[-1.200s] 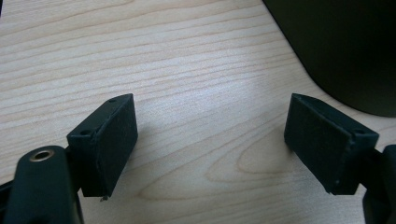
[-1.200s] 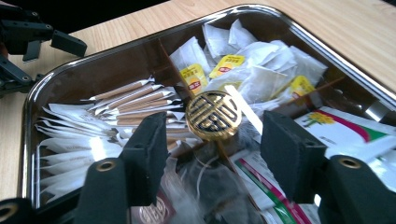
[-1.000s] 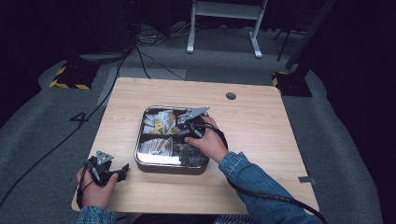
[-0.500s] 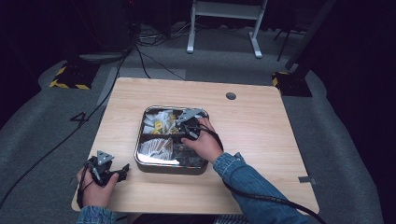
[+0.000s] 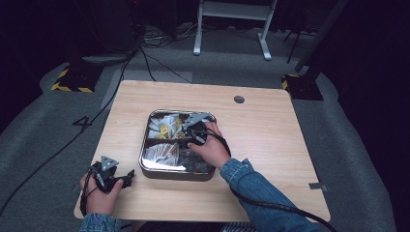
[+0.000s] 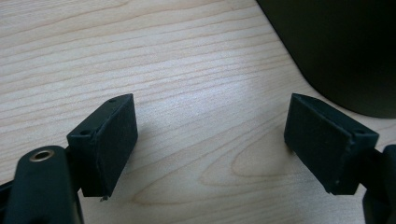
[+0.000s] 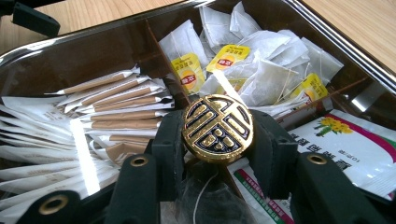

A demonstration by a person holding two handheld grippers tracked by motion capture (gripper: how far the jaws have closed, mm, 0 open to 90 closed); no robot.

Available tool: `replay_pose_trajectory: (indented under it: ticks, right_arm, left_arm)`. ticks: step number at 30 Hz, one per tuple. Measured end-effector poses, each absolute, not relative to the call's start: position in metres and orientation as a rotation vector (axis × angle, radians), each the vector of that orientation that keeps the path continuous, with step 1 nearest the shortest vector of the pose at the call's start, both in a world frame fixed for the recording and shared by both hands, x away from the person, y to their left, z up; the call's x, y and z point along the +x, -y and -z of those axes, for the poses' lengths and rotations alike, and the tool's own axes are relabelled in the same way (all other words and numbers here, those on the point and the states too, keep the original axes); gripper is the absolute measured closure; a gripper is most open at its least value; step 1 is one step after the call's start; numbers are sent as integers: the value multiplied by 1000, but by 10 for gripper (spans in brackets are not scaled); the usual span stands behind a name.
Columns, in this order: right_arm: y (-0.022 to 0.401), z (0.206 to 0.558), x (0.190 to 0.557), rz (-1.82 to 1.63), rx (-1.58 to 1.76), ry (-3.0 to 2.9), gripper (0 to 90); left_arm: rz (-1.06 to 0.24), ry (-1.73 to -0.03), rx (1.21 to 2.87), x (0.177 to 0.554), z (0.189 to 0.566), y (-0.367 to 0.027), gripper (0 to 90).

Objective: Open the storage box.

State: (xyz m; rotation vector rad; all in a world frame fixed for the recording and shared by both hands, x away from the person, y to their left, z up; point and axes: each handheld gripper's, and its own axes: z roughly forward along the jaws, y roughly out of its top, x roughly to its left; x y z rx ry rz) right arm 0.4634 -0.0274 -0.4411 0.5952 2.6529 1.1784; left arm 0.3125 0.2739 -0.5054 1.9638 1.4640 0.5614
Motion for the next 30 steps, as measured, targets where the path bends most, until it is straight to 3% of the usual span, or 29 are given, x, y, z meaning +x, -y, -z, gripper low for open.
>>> replay_pose_trajectory:
  ticks: [19, 30]
  right_arm:
    - [27, 437, 464, -1185, 615, -2640, 587]
    - [34, 408, 463, -1237, 578, -2596, 587]
  left_arm:
    - [-559, -1465, 1963, 313, 505, -274, 178]
    - [-558, -1462, 1966, 313, 505, -274, 177]
